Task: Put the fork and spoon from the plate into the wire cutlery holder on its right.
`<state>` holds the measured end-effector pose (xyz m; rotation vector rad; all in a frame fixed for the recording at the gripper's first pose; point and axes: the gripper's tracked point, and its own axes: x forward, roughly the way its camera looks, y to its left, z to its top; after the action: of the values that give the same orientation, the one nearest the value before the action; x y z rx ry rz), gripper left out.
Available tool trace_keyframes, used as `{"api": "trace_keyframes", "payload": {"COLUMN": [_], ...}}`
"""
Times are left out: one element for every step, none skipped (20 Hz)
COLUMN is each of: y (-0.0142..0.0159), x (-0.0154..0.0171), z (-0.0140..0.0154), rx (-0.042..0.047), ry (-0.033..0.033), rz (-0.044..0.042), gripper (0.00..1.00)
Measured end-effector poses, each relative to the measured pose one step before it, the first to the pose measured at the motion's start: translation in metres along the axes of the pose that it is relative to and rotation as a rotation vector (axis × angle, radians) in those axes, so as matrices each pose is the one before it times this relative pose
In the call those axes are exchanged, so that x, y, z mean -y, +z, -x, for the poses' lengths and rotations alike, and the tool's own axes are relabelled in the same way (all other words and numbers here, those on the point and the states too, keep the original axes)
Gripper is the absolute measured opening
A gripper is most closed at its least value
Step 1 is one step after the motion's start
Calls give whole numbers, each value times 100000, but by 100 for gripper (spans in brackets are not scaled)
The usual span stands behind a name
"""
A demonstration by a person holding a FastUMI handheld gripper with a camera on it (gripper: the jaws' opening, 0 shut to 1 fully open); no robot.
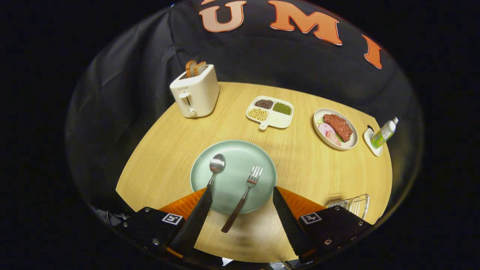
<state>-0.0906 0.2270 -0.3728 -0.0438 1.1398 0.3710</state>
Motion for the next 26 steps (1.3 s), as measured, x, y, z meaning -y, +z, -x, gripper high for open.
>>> {"api": "trace_keyframes", "payload": {"y": [-527, -372, -436, -284, -251, -257, -354, -207, -406, -225, -33, 50, -28, 16, -178, -174, -34, -113, 115, -4, -22, 151, 309, 419, 340, 453], "x": [-144, -15, -168, -70, 30, 95, 130, 92, 115, 162, -128, -35, 23, 52, -71, 111, 253, 96, -87, -79, 11, 94, -104, -41, -125, -36], "z": [-830, -723, -650, -676, -730, -784, -596, -630, -769, -631, -688, -472, -393, -279, -371, -267, -167, -166, -14, 132, -19, 125, 307, 407, 570, 528], "rx": [-3078, -2977, -2880, -3216, -2907, -3112, -3131, -2507, -2811, -2620, -1293, -1382, -1017, -1293, -1370, -1827, -1222, -1112, -312, -1366, -933, -249, 1117, 2024, 2140, 2231], "ry": [166, -264, -382, -309, -600, -930, -887, -726, -1005, -864, 529, -65, -791, -711, -228, -758, -883, -905, 403, 1808, 658, 544, 1701, 985, 1566, 1050], "rz": [-890, -450, -314, -72, 267, 370, 320, -434, -543, -1154, -1442, -1186, -689, -566, -557, -398, -523, -1229, -1344, -1881, -2107, -1035, -64, -245, -458, -624], "gripper": [98, 97, 96, 95, 93, 92, 89, 86, 83, 80, 75, 73, 67, 63, 56, 52, 43, 34, 22, 18, 14, 11, 7, 6, 5, 5]}}
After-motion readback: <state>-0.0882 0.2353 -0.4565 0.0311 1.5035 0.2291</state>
